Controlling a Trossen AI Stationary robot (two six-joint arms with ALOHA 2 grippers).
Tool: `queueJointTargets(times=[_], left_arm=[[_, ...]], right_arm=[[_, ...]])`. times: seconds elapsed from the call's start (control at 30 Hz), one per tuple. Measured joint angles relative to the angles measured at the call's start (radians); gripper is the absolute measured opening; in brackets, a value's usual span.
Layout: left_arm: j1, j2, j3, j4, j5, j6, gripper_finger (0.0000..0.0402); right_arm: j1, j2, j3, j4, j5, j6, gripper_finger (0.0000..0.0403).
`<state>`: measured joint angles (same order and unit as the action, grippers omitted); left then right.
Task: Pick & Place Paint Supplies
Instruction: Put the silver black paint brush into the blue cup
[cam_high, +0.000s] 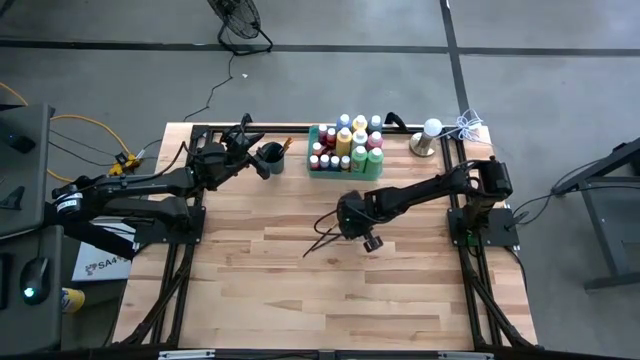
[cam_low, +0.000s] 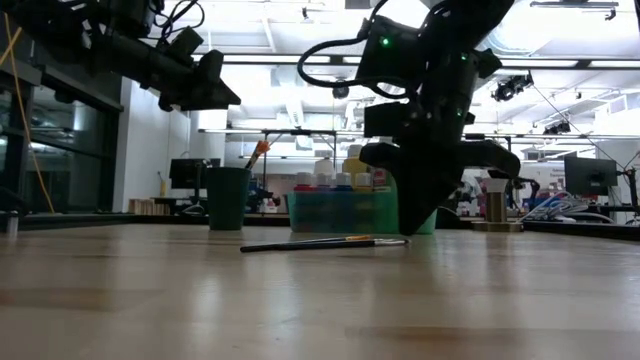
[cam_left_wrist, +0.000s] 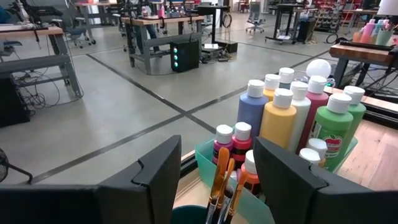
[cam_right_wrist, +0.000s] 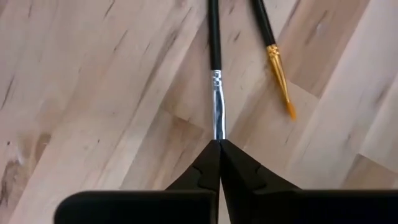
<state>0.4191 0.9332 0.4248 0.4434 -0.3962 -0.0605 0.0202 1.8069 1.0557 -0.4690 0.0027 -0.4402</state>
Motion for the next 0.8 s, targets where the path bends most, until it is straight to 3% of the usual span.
queueJointTargets(times=[0.27,0.6,0.8], left_arm=[[0.000,0.000,0.000,-0.001,0.000,0.000,0.0198],[0.000,0.000,0.000,-0.005,0.000,0.000,0.0198],[0.000,0.000,0.000,-0.006,0.000,-0.001,0.0198]], right_arm=[[-0.001,-0.001,0.001,-0.014,0.058,0.003,0.0014],[0.007,-0.001,0.001,-0.016,0.045,0.020,0.0165],[0.015,0.041,0.005,0.017,0.042,0.018,0.0195]])
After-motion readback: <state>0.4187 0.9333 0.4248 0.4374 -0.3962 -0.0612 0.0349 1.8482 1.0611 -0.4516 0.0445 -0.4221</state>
